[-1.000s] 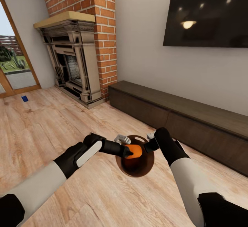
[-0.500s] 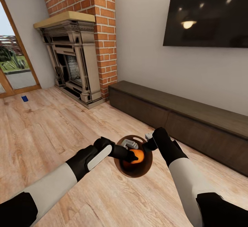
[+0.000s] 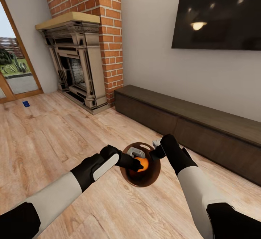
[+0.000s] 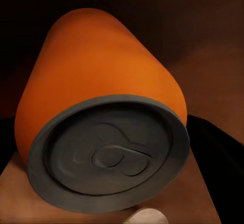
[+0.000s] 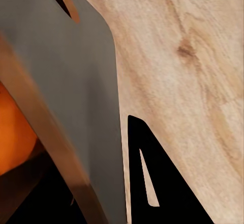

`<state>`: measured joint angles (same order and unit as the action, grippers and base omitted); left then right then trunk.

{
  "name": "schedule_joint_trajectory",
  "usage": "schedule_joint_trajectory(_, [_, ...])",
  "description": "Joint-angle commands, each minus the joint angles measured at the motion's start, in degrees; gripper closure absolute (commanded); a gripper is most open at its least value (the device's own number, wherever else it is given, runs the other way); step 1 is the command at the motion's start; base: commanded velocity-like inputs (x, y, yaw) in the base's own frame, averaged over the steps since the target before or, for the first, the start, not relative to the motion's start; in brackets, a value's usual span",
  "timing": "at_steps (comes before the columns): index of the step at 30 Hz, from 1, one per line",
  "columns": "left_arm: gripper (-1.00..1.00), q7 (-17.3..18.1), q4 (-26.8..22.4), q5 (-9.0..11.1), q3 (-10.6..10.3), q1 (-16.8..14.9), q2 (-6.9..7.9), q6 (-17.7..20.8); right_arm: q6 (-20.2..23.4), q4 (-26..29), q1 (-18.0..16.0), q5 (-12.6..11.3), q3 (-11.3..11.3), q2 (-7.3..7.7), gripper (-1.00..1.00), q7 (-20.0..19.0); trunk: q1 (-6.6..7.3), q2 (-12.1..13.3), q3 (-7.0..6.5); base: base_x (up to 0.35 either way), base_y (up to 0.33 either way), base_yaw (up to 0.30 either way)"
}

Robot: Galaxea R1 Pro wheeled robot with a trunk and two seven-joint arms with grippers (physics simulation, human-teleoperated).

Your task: Put the three can of soda from the living room inside the tash can in the kitchen.

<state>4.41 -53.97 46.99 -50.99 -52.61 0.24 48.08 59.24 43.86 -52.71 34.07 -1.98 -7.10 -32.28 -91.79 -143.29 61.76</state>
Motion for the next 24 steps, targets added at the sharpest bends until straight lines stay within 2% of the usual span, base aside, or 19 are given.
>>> schedule_joint_trajectory(1, [1.00, -0.1, 0.0, 0.0, 0.0, 0.0, 0.01, 0.0, 0.3, 0.0, 0.0, -1.2, 0.0, -0.02, 1.00, -0.2, 0.01, 0.0, -0.01, 0.000, 0.000, 0.000])
schedule_joint_trajectory(3, [1.00, -0.1, 0.0, 0.0, -0.1, 0.0, 0.02, 0.0, 0.3, 0.0, 0.0, -1.2, 0.0, -0.02, 1.00, -0.2, 0.01, 0.0, -0.01, 0.000, 0.000, 0.000])
schedule_joint_trajectory(4, [-1.00, -0.2, 0.0, 0.0, -0.1, 0.0, 0.02, 0.0, 0.3, 0.0, 0.0, -1.2, 0.0, -0.02, 1.00, -0.2, 0.01, 0.0, -0.01, 0.000, 0.000, 0.000])
schedule_joint_trajectory(13, [-1.00, -0.4, 0.8, -0.1, -0.1, 0.0, 0.07, -0.1, 0.3, 0.0, 0.0, -1.2, 0.0, -0.02, 1.00, -0.2, 0.01, 0.0, -0.01, 0.000, 0.000, 0.000])
schedule_joint_trajectory(19, [-1.00, -0.1, -1.0, 0.2, 0.2, 0.0, 0.59, -0.5, 0.3, 0.0, 0.0, -1.2, 0.0, 0.04, 1.00, -0.2, 0.01, 0.0, -0.01, 0.000, 0.000, 0.000])
schedule_joint_trajectory(24, [-1.00, 1.0, -6.4, 0.3, 0.6, 3.2, 2.69, -2.4, 0.3, 0.0, 0.0, -1.2, 0.0, 0.08, 1.00, -0.2, 0.01, 0.0, -0.01, 0.000, 0.000, 0.000])
